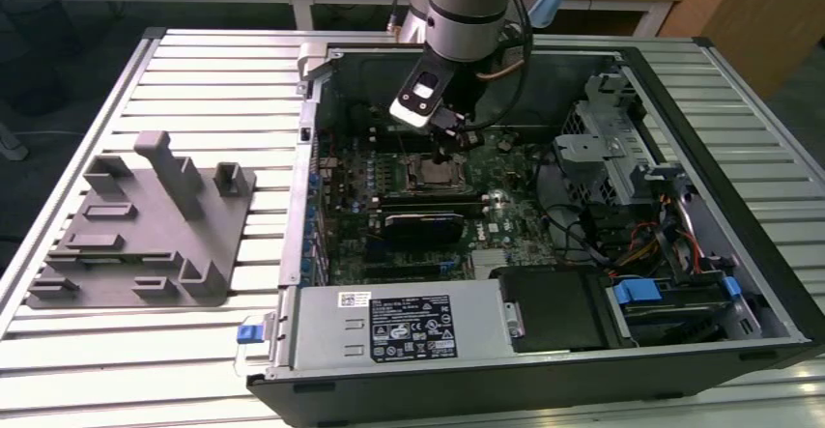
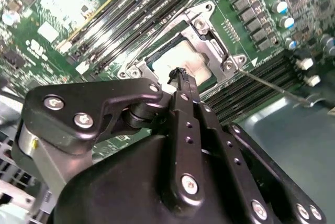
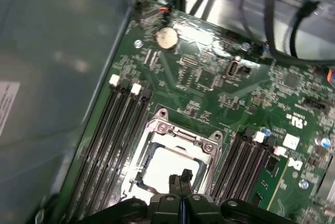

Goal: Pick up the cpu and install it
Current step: 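Close the cpu cover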

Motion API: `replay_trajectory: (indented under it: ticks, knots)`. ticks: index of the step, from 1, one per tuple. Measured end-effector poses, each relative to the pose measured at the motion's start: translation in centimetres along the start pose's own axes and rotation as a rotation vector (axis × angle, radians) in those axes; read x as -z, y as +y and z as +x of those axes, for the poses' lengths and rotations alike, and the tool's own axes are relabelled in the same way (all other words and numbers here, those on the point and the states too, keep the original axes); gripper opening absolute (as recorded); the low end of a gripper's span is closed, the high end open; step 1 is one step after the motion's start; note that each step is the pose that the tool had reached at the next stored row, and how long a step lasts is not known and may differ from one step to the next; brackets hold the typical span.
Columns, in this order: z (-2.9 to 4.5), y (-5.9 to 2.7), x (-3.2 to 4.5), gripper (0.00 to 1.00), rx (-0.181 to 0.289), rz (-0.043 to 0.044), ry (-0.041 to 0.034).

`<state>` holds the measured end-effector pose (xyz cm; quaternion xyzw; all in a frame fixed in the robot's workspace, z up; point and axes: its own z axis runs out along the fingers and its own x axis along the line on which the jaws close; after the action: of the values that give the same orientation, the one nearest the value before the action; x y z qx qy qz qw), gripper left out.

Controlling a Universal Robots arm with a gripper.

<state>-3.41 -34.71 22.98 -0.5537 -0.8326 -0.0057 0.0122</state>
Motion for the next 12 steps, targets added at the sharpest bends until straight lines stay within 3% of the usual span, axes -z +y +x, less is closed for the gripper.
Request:
replay_trajectory:
  ticks: [12]
  knots:
    - [0.00,0.00,-0.05,0.11,0.218,0.0057,-0.0008]
